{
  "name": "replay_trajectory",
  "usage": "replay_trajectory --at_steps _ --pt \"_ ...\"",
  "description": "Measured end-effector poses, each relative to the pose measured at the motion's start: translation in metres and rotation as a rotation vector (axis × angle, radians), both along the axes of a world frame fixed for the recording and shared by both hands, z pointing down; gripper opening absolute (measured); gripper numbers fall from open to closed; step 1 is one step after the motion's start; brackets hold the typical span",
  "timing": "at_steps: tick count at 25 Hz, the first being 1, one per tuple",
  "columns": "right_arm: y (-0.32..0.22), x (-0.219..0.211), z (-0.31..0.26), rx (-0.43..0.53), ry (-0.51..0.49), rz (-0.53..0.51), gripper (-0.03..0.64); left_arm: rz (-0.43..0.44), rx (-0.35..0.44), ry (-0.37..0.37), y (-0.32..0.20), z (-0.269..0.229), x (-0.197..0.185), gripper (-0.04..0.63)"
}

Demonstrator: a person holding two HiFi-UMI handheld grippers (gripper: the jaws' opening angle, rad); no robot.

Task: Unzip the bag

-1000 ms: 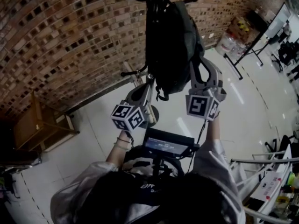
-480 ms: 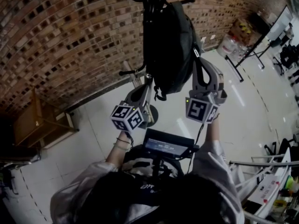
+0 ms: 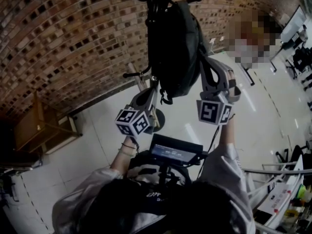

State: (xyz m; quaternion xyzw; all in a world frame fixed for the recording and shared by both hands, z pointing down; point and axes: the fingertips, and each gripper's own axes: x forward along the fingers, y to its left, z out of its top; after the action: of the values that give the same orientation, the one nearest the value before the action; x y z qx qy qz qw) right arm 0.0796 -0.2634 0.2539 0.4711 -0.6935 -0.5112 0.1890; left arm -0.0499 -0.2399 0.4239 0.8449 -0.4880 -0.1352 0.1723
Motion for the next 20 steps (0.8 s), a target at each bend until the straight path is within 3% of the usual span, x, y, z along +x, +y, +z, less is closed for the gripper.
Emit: replay_trajectory --at_steps 5,12,20 --pt "-0.011 0.001 -0.004 0.041 -0.018 0.048 0.023 0.003 0.003 -0.001 0.001 -0.002 0.003 0.008" --pt "-0.010 -0.001 -0.005 -0.093 -0.076 -0.033 0.020 0.009 0.023 -0.022 0.000 -0.009 0.003 0.008" --pt "-0.008 0.000 -0.002 -0.234 -0.168 -0.096 0.018 0.054 0.123 -0.159 -0.014 -0.040 0.020 0.008"
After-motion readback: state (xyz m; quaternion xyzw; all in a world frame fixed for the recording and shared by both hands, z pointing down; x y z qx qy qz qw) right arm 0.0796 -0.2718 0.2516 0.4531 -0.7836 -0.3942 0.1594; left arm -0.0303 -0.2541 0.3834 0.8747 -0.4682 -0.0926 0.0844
